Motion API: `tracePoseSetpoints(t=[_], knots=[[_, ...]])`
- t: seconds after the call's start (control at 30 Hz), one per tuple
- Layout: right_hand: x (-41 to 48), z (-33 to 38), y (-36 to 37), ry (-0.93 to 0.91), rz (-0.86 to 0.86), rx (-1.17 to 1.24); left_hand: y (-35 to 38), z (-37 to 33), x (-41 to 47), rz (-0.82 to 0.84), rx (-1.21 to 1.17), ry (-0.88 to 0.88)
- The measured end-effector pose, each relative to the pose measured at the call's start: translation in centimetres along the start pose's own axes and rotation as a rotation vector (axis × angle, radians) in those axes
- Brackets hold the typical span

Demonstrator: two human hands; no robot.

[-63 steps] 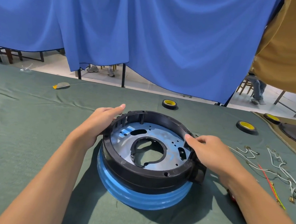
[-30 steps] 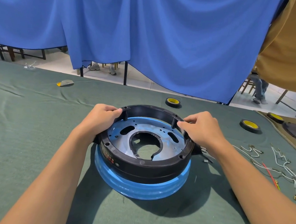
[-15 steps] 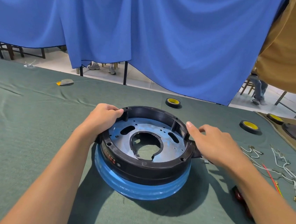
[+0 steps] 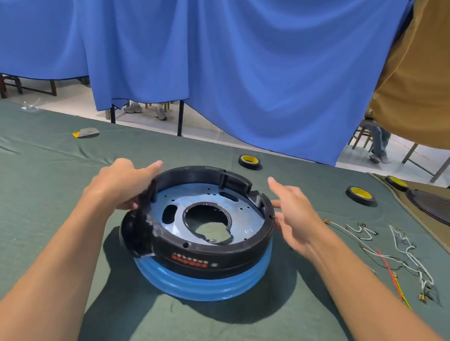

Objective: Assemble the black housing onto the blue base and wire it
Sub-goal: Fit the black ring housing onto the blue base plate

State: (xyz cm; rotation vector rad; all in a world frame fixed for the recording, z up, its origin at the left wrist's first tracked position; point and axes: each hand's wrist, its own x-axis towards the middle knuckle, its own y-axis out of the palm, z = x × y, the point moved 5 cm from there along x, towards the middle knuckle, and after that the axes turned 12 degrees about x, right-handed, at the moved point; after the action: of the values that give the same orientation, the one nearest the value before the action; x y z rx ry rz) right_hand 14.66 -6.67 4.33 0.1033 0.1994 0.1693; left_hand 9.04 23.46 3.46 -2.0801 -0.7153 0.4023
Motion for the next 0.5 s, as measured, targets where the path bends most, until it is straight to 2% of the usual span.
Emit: tracePoseSetpoints(t=[0.07,0.13,0.23,0.27,0.4,0.5], knots=[[0.3,0.0,-0.2,-0.041,-0.028,-0.179,0.1,0.1,0.1,-0.007,0.086,-0.008],[0.1,-0.5,-0.8,-0.064,-0.1,-0.381,0.6,-0.3,0.4,-0.016,0.056,0.06],[-0.5,-0.8,-0.8,-0.092,-0.132,-0.449,1.7,-1.6,0.0,0.141,-0.34,0.16],[-0.5,-0.8,-0.6,-0.102,-0.115,-0.443,1.8,-1.8,-0.2,0.189,-0.392,0.166],[0.4,0.2,0.8,-0.132,-0.037,-0.353,0.4,-1.3,0.3,0.083,-0.201,0.146],[1.7,0.0,2.7,-0.068,0.066,-0.326,-0.4,-0.6,0.4,0.001,-0.005,0.082]])
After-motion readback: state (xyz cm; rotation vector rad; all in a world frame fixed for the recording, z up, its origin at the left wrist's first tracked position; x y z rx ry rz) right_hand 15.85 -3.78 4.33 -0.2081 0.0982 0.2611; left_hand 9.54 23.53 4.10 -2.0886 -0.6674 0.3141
